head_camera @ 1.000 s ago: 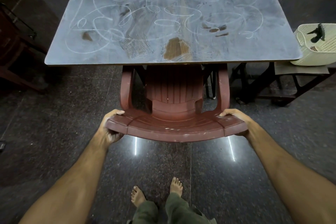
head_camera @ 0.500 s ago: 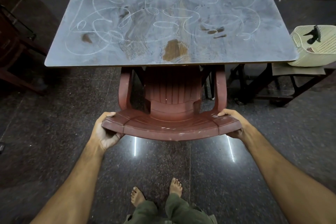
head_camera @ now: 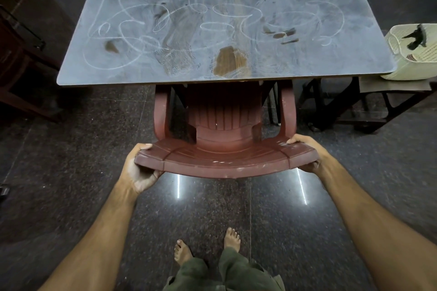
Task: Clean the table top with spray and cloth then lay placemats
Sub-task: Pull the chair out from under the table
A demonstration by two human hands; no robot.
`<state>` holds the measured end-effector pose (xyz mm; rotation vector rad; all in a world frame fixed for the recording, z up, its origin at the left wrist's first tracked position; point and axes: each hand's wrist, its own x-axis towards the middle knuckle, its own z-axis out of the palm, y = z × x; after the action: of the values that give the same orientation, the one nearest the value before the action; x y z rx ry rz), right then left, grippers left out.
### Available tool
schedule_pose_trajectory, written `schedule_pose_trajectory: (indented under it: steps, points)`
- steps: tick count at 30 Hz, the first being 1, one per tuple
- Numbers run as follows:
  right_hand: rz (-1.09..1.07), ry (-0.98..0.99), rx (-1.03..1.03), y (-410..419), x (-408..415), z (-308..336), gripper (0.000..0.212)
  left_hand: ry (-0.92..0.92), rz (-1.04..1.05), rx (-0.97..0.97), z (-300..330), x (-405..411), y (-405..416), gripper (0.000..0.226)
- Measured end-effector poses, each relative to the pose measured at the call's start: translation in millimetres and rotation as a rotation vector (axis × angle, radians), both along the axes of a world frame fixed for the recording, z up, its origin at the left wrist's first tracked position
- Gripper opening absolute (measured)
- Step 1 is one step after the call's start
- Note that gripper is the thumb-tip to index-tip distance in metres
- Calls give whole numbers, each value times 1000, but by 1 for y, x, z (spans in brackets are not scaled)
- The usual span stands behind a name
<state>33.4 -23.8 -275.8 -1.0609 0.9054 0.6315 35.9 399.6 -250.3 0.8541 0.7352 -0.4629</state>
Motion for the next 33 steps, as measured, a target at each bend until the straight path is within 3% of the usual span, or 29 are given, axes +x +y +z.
schedule_pose_trajectory:
  steps: [4, 11, 16, 20, 23, 26, 28, 31, 33]
  points:
    - [0, 6, 5, -2, -6, -2, 37, 9, 8, -2, 0, -2, -4, 36]
    - [-7, 12, -38, -6, -1, -8, 58, 4, 2, -4, -3, -1, -2, 28]
    - [13, -14, -50, -1, -3, 2, 43, 11, -7, 49, -1, 2, -5, 29]
    - [2, -22, -112, -3, -5, 18, 55, 64, -10, 184, 4, 2, 0, 33]
    - [-21, -59, -96, -1, -10, 32, 60, 41, 30, 198, 10, -4, 4, 40]
    - [-56, -95, -46, 4, -21, 36, 80, -29, -15, 189, 18, -10, -7, 43]
    - [-109, -106, -20, 8, -26, 38, 68, -27, 12, 213, 21, -10, -16, 39]
    - [-152, -118, -24, 8, -32, 40, 53, 7, 52, 289, 22, -8, -23, 13]
    - [-162, -118, -28, 8, -32, 41, 50, 13, 68, 316, 23, -6, -25, 15]
